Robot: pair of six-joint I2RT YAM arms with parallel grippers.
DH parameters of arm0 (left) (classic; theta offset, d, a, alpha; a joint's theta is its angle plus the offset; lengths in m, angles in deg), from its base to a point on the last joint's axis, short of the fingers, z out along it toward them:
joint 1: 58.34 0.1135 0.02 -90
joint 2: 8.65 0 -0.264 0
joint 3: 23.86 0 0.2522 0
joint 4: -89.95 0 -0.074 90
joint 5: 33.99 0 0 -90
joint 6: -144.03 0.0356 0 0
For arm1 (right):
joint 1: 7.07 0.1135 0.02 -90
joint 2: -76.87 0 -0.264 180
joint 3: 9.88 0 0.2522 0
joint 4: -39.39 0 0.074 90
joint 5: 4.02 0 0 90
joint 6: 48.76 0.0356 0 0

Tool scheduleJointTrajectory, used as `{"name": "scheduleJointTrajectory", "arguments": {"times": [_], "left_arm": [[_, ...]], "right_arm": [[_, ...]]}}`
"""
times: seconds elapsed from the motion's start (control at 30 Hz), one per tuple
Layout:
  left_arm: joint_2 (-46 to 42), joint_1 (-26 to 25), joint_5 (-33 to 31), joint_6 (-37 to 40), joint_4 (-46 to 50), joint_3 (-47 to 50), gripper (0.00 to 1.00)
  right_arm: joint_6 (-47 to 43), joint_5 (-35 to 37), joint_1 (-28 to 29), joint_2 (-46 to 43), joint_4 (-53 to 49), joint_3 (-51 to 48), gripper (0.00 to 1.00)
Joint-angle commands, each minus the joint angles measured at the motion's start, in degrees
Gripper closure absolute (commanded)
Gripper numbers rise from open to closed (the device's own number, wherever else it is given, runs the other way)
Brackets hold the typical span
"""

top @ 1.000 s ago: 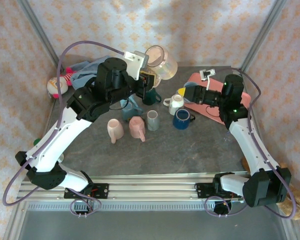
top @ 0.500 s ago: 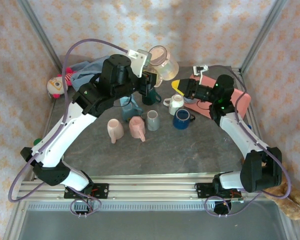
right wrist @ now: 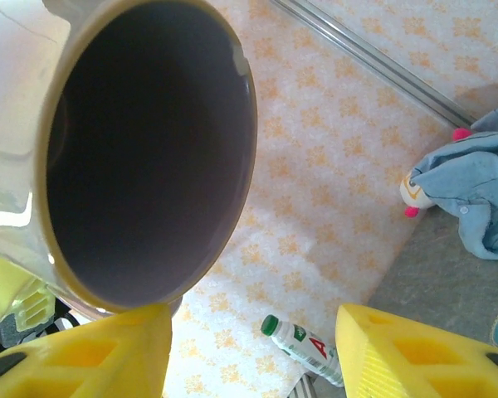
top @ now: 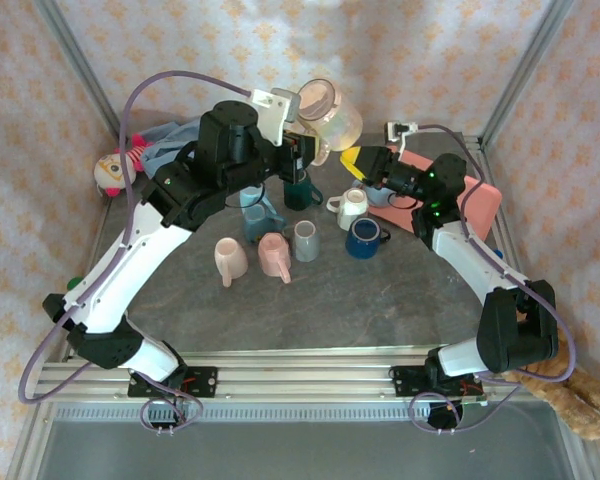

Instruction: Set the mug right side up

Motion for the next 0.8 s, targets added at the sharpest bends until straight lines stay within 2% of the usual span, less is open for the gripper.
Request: {"name": "scheduleJointTrajectory", "arguments": {"times": [0.0,0.23,0.63,0.77], "left_arm": [[0.60,0.50,-1.33,-0.61,-11.05,-4.10,1.00],[4.07,0.59,-0.84,-1.00,-11.51,-9.75,1.00],[5.94,0.76,-2.18,-1.17,-10.91,-13.64,1.00],[6.10,1.05,-1.86,-1.86,-11.17,-13.72,1.00]], "right_arm": [[-0.35,-2.20,0.73,-2.00,4.17,-1.04,0.45],[1.66,-1.52,1.27,-2.13,6.59,-1.22,0.45],[17.60,6.47,1.55,-0.21,21.84,1.83,0.43],[19.43,7.06,2.59,1.34,24.19,4.11,0.44]]}}
